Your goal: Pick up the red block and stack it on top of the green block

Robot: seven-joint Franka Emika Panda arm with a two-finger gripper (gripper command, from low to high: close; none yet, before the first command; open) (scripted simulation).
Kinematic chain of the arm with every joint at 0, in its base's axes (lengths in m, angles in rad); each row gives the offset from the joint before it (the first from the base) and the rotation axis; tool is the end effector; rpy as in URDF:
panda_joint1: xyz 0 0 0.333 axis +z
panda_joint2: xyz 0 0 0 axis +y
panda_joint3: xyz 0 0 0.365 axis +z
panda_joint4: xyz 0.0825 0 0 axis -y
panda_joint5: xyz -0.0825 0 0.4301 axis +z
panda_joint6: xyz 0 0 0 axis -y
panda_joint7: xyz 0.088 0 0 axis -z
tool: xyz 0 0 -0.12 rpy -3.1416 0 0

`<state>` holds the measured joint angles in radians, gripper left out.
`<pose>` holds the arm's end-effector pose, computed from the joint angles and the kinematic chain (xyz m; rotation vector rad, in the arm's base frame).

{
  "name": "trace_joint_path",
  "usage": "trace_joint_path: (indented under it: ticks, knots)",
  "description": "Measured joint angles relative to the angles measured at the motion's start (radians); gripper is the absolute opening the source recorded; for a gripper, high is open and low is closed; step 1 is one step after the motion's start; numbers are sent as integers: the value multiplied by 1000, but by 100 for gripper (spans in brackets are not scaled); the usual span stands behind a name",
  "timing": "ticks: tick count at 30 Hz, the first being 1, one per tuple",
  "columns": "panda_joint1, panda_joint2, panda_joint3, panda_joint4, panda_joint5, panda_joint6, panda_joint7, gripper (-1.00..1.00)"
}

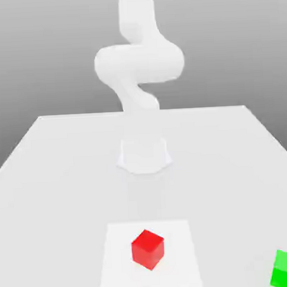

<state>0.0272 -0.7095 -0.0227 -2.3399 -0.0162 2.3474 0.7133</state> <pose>0.4043 -0.0016 0.6877 -2.5643 0.9387 -0.9573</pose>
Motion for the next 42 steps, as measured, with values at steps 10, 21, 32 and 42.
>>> trace_joint_path:
  ticks: [10,21,32,42]
  knots:
    - [101,367,-105,-162,-30,193,-379,0]
    - [131,769,-133,-330,45,405,-853,0]
    - [79,984,-64,-313,124,576,-939,-100]
    - [138,816,-67,-281,37,378,-840,-100]
